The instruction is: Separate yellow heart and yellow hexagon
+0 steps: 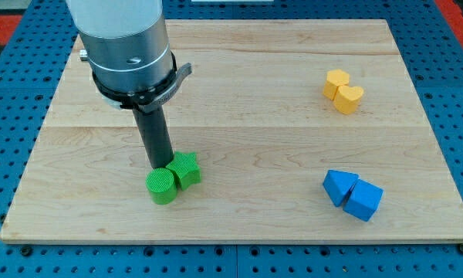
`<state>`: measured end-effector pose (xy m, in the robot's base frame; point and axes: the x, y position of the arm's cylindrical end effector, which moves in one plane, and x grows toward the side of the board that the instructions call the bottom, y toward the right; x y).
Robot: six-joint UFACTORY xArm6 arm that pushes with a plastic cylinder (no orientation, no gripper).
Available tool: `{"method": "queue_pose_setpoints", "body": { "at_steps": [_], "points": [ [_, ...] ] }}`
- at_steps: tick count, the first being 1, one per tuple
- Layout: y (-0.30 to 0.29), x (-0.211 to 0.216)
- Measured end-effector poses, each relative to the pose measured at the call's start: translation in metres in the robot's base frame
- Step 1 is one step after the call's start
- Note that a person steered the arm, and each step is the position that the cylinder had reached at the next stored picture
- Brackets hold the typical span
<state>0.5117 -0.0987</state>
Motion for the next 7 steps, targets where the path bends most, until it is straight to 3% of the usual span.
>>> {"method": "queue_pose_setpoints", "body": {
  "at_steps": [2, 3, 5, 6, 7],
  "points": [
    [0.012, -0.001],
    [0.067, -0.058],
    [0.249, -0.035],
    [0.34, -0.067],
    [0.381, -0.117]
  ]
}}
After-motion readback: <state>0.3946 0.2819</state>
